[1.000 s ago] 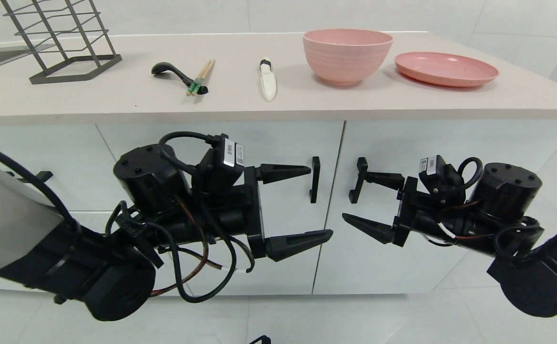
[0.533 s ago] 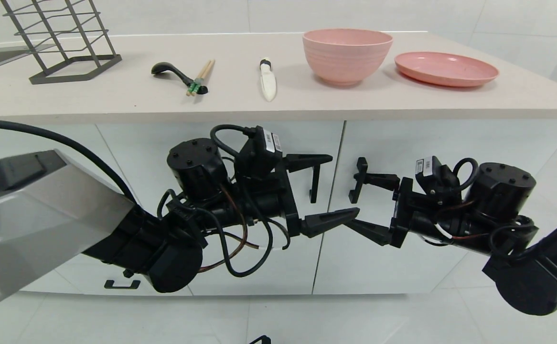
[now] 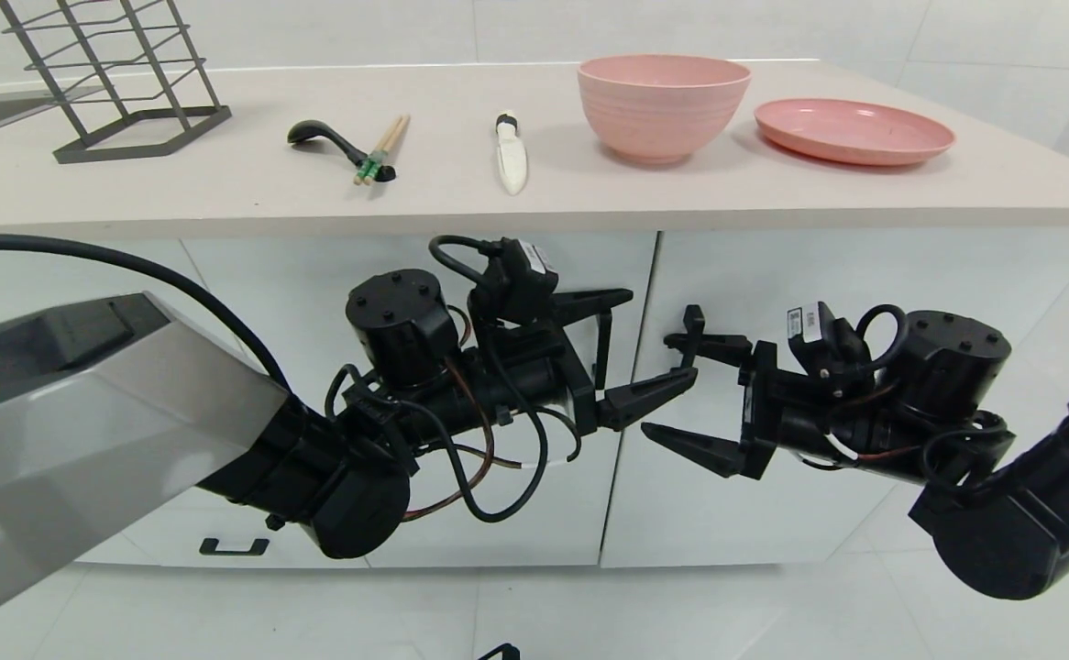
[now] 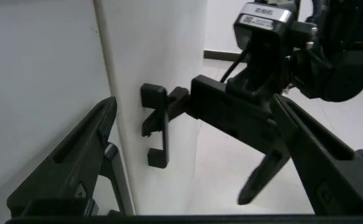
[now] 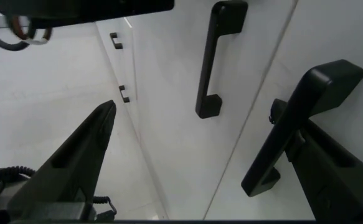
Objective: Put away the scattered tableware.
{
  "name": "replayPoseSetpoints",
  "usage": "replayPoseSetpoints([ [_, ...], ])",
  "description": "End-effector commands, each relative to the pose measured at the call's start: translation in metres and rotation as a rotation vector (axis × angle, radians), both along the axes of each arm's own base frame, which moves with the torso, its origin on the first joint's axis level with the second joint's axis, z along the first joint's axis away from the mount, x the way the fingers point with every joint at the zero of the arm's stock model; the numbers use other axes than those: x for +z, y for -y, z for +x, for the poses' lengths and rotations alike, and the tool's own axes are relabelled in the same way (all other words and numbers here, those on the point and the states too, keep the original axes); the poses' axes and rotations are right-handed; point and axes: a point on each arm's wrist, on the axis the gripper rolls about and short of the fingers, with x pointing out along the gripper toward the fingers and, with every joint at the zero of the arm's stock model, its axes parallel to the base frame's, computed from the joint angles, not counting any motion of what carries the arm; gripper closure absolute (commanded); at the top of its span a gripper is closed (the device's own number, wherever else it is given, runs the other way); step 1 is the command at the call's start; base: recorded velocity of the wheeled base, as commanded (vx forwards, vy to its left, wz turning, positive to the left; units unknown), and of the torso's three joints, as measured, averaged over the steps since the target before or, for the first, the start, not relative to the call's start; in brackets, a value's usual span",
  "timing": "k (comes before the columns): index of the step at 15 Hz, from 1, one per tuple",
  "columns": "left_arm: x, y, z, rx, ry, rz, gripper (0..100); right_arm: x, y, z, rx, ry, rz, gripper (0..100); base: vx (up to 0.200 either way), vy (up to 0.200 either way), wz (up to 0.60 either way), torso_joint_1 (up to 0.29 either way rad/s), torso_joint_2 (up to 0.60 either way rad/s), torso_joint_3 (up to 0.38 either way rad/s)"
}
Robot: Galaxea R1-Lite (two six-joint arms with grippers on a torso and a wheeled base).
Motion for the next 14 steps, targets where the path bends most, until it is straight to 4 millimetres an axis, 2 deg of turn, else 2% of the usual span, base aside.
replayPoseSetpoints([
  [1, 0.002, -0.002, 0.001, 0.012, 0.001, -0.004, 0, -0.003, 0.000, -0.003, 0.034, -0.019, -0.005, 0, 0.000, 0.000, 0.00, 0.000, 0.00, 0.000],
  [5, 0.000, -0.002, 0.003, 0.029, 0.003, -0.008, 0, -0.004, 0.006, -0.016, 0.041, -0.045, -0.014, 0, 0.000, 0.000, 0.00, 0.000, 0.00, 0.000],
  [10, 0.006, 0.010, 0.008, 0.003, 0.053, -0.044, 0, 0.001, 0.017, -0.042, 0.060, -0.059, -0.021, 0, 0.000, 0.000, 0.00, 0.000, 0.00, 0.000],
  [14, 0.006, 0.033, -0.003, -0.110, 0.089, -0.061, 0, 0.002, 0.026, -0.061, 0.066, -0.078, -0.030, 0, 0.000, 0.000, 0.00, 0.000, 0.00, 0.000],
])
